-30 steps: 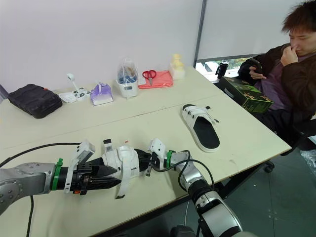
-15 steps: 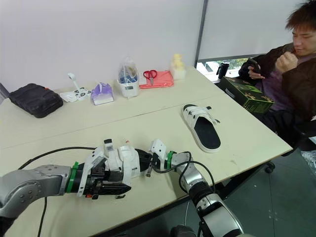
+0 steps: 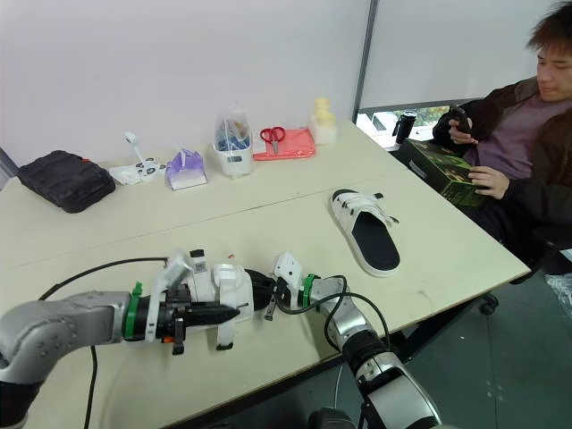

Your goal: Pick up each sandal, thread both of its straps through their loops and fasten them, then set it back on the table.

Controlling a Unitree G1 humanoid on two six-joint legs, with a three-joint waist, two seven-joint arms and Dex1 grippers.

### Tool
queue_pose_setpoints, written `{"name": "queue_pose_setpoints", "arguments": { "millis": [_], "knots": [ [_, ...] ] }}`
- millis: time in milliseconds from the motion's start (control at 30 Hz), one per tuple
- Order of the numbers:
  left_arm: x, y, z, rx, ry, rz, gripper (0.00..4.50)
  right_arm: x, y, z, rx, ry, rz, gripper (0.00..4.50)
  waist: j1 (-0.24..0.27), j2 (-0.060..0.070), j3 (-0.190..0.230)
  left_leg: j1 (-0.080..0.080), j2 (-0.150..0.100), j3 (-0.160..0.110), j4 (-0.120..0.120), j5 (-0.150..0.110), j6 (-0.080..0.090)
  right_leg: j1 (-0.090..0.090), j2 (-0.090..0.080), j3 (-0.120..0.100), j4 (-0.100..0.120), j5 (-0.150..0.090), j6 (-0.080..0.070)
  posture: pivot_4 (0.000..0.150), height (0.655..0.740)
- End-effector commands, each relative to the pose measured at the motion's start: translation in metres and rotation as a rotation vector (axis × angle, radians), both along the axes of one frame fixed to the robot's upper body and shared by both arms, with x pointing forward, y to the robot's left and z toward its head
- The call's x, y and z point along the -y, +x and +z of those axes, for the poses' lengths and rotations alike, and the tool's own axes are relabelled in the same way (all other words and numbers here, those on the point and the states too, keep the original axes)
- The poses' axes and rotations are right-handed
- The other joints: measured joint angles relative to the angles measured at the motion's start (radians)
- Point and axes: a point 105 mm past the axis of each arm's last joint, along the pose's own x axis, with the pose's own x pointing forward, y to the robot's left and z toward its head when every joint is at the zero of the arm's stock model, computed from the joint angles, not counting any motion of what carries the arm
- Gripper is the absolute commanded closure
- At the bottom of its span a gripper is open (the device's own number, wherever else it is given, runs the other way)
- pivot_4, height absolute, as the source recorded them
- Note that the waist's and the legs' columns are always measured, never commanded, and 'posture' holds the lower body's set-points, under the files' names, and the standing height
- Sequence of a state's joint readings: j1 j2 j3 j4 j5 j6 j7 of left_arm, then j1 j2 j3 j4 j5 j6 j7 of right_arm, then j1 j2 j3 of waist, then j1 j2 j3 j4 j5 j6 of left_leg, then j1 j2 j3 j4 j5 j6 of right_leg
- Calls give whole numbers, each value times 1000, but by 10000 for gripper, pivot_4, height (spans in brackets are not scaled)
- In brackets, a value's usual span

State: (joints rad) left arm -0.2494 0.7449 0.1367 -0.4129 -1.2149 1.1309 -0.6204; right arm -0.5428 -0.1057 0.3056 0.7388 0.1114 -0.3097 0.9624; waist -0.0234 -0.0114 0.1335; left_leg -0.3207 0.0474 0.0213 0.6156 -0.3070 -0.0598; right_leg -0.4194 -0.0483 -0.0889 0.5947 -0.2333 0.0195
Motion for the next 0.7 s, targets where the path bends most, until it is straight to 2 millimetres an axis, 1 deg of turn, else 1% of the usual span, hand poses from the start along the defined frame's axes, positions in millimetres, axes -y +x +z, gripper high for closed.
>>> {"name": "queue_pose_setpoints", "arguments": {
  "millis": [33,67,133,167,233,333,433,533,700],
  "knots": [
    [0,7,24,13,-111,32,44521,38,-40,-96,-326,-266,-43,45000,2,0,0,0,0,0,0,0,0,1,0,0,0,0,0,1500,7400],
    [0,10,25,12,-115,47,44521,38,-40,-96,-326,-266,-42,45000,2,0,0,0,0,1,0,0,0,4,0,0,0,0,0,1500,7400],
    [0,29,12,14,-70,129,44521,36,-39,-94,-323,-264,-42,45000,4,-1,1,0,0,1,-1,-1,2,7,1,1,0,0,0,1500,7400],
    [0,34,6,13,-52,151,44521,35,-38,-94,-322,-263,-42,45000,5,-1,0,1,0,0,0,-2,2,8,1,1,0,0,0,1500,7400],
    [0,42,-5,11,-35,184,44521,34,-38,-93,-320,-262,-42,45000,5,-1,0,1,0,0,0,-2,2,9,2,1,0,0,0,1500,7400],
    [2,48,-10,26,-28,203,44521,33,-38,-93,-320,-259,-43,45000,5,-1,0,1,0,0,0,-2,2,8,2,2,1,0,0,1500,7400],
    [2,49,-11,24,-37,205,44521,34,-39,-94,-322,-257,-44,45000,6,-1,0,1,0,0,0,-2,2,8,2,2,1,0,0,1500,7400],
    [2,45,-14,-1,-50,190,44521,35,-41,-95,-324,-258,-46,45000,6,-1,0,1,0,0,0,-2,2,8,2,2,1,0,0,1500,7400],
    [1,39,-7,-56,-106,163,44521,37,-40,-95,-324,-259,-52,45000,6,-1,1,1,0,0,0,-2,2,8,2,2,1,0,0,1500,7400]
  ]
}}
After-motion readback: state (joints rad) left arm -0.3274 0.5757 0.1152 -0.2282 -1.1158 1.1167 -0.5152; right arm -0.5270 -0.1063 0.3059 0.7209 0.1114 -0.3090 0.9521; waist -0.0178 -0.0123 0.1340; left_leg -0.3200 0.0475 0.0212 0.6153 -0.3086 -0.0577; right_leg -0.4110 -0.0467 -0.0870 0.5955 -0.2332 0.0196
